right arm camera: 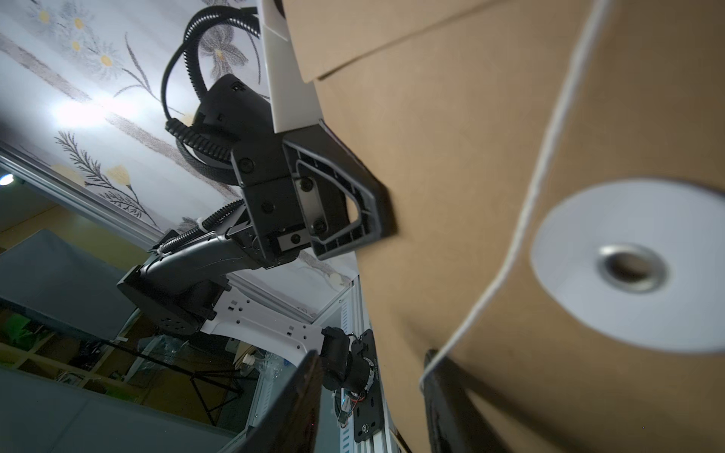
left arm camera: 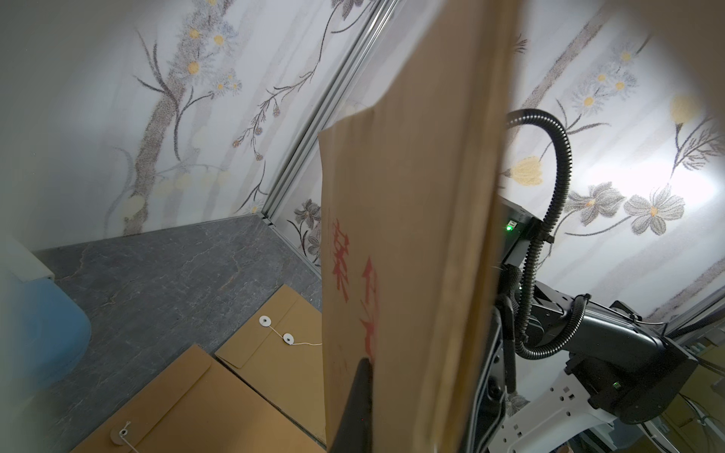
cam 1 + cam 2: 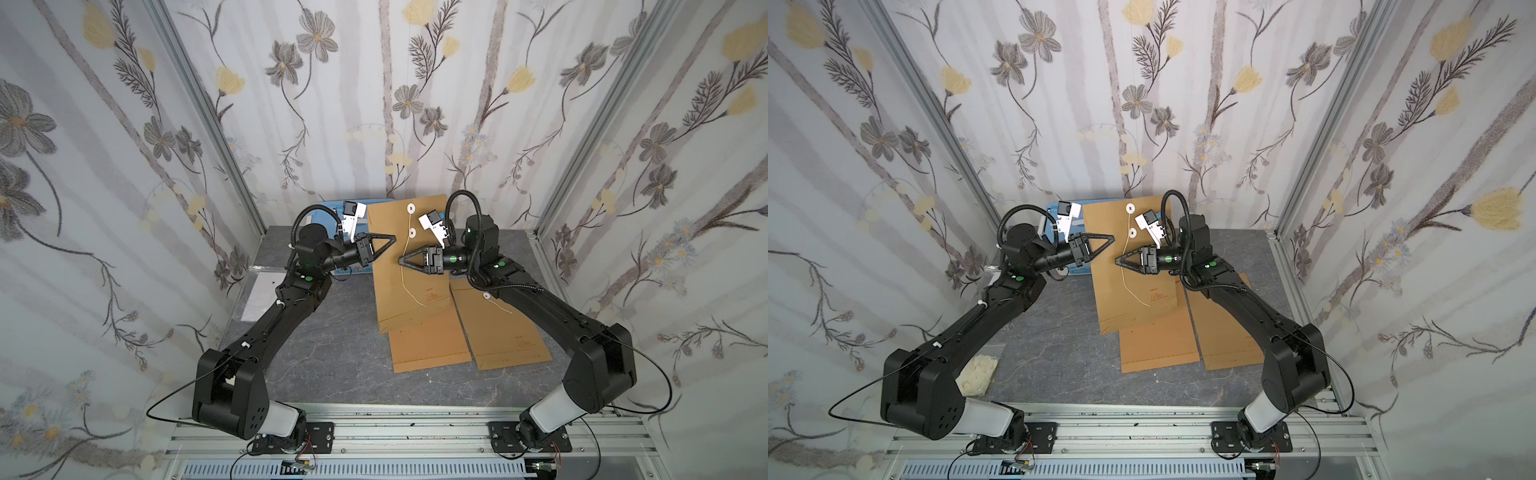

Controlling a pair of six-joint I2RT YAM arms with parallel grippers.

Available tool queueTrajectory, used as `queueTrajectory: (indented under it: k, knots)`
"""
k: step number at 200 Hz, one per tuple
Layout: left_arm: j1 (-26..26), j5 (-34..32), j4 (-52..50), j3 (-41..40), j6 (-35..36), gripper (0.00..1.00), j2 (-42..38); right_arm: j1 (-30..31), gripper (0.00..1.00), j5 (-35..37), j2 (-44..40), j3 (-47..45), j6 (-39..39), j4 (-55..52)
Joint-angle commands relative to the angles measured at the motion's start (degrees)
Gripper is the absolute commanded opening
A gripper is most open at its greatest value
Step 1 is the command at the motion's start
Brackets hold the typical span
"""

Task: Close the mouth of the file bag
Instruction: Close the file bag.

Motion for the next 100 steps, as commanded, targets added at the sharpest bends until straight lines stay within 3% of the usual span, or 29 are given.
queueTrajectory:
  k: [1,100]
  knots:
    - [0.1,-0.9,3.9,-0.2,-1.4,0.00,-0.3,0.3,0.43,5.2,0.2,0.4,-3.0,-3.2]
    - [0.9,-4.0,7.5,-1.8,-4.4,0.00,-0.3,2.3,0.32,7.7,0.6,-2.4,-3.5,-2.1]
